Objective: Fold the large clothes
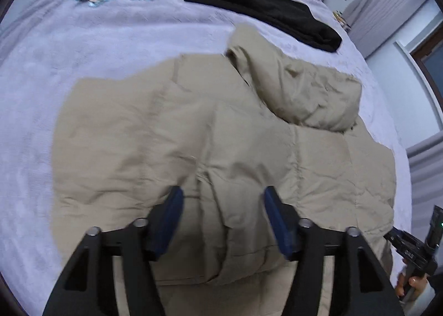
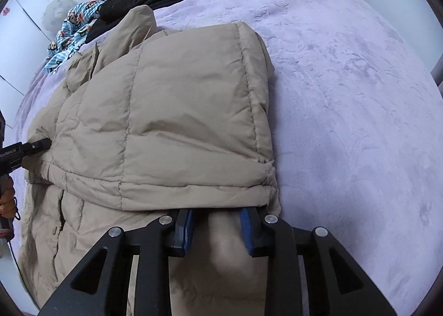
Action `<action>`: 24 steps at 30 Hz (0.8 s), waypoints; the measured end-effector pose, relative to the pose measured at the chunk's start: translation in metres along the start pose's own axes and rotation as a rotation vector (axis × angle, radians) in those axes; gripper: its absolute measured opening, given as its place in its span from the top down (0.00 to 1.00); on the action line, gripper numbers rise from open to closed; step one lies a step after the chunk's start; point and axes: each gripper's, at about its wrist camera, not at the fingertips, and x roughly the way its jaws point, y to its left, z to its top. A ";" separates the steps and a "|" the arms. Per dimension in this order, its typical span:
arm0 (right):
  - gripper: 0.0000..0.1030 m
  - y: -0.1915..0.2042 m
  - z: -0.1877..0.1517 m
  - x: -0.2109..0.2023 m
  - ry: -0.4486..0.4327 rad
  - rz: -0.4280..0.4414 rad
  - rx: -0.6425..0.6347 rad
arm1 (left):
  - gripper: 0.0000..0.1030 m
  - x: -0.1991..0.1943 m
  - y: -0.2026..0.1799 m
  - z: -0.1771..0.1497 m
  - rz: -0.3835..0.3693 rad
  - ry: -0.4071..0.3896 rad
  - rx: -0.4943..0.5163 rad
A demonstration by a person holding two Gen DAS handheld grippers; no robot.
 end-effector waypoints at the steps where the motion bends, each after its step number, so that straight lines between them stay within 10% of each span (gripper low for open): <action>1: 0.63 0.002 -0.003 -0.006 0.011 -0.005 -0.001 | 0.33 -0.013 0.006 0.001 0.017 -0.043 -0.005; 7: 0.58 0.012 -0.024 -0.062 -0.062 0.068 -0.015 | 0.49 -0.045 0.023 0.008 -0.057 -0.084 -0.001; 10: 0.81 0.007 -0.004 -0.072 -0.127 0.053 0.015 | 0.49 -0.030 -0.008 0.008 -0.080 -0.072 0.082; 16: 0.82 0.013 0.059 -0.011 -0.110 0.036 0.048 | 0.49 0.034 -0.029 -0.003 0.068 -0.017 0.154; 24: 0.86 0.003 0.052 0.030 -0.085 0.021 0.067 | 0.49 0.035 -0.020 -0.009 0.076 -0.028 0.167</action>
